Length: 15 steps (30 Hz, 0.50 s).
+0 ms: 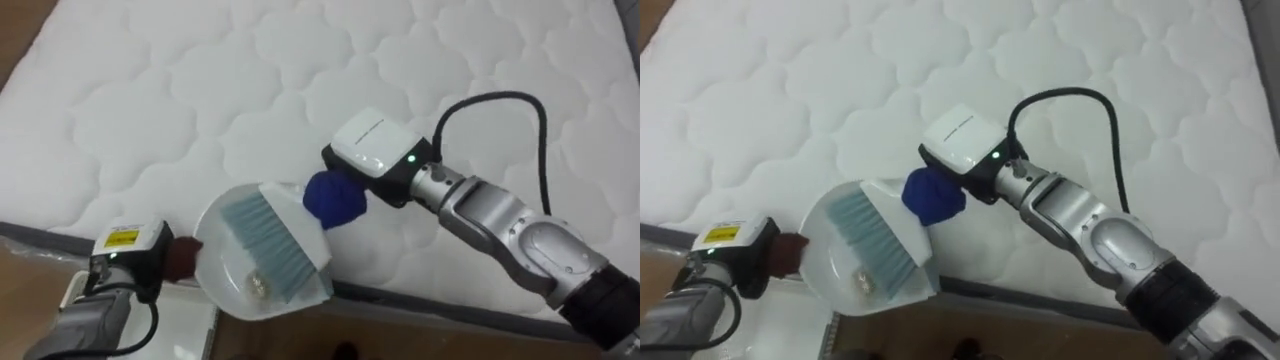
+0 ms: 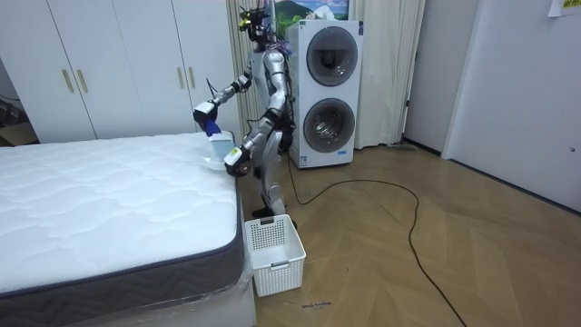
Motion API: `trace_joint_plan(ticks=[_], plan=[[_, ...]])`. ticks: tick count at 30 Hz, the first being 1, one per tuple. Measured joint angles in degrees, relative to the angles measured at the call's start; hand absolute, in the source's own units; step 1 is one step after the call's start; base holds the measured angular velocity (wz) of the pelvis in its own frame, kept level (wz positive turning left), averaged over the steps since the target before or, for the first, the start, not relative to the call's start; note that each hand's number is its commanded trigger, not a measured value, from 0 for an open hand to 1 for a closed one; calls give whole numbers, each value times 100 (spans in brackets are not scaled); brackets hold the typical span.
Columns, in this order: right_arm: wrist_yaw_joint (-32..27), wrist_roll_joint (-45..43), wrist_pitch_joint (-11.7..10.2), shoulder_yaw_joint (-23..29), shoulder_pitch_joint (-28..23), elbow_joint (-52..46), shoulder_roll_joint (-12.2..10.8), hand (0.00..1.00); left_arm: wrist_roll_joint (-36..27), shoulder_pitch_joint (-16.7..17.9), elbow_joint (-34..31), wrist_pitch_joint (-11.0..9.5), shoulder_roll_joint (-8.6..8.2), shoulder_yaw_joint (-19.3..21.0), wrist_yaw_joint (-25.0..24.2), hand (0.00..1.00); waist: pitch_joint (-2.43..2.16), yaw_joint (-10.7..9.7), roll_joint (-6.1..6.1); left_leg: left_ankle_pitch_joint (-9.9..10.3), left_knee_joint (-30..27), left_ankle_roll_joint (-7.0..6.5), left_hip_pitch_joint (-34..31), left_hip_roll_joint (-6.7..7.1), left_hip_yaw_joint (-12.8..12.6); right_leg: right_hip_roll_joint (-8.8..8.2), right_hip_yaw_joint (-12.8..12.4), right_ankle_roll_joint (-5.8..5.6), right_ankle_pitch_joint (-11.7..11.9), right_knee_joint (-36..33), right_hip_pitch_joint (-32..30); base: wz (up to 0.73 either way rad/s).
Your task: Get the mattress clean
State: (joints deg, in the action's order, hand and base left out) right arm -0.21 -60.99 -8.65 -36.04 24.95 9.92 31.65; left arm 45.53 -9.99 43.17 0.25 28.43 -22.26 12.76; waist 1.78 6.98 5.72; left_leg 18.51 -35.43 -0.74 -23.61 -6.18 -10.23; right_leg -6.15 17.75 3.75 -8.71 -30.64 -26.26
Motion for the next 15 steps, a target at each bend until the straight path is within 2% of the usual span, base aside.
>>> trace_joint_plan(ticks=[2,3,6,9,10,11,13,15], plan=[[-43,-3,3,195,-169,4,16,100,-12,176,-262,-23,-2,80,-1,100,-3,-28,-81,0,118,0,206,14,19,35,6,-62,-17,116,229,14],[-74,0,5,322,-254,23,19,100,-16,267,-395,-33,-11,146,-1,100,-7,-43,-96,0,240,0,346,72,22,22,2,-93,-36,141,324,11],[-241,5,5,707,-614,8,7,100,-46,497,-526,-63,-108,295,-1,100,-59,-34,-203,-37,546,-10,708,137,0,9,-8,-146,-31,327,622,2],[-490,14,10,1124,-1155,-28,-42,100,-94,853,-713,-58,-140,430,-57,100,-134,-85,-263,-186,1072,-15,1171,217,4,2,-2,-217,6,640,999,4],[-571,19,37,1303,-1347,-34,-79,100,-116,1021,-933,-48,-145,509,-90,100,-138,-122,-262,-253,1249,-14,1325,288,8,-1,-2,-234,16,727,1119,6],[-619,21,65,1347,-1426,-35,-80,100,-130,1097,-1044,-48,-155,544,-103,100,-144,-139,-265,-266,1306,-15,1382,292,4,2,-10,-240,18,757,1163,8],[-732,26,100,1602,-1733,-34,-134,100,-337,1324,-1294,-49,-282,615,-124,100,-155,-242,-295,-334,1507,-10,1665,293,43,28,-22,-285,17,935,1458,12],[-889,77,115,1943,-1968,-34,-333,100,-342,1386,-1439,-49,-375,655,-180,100,-153,-305,-300,-335,1577,-8,1806,296,92,34,-9,-301,18,1033,1643,12]])
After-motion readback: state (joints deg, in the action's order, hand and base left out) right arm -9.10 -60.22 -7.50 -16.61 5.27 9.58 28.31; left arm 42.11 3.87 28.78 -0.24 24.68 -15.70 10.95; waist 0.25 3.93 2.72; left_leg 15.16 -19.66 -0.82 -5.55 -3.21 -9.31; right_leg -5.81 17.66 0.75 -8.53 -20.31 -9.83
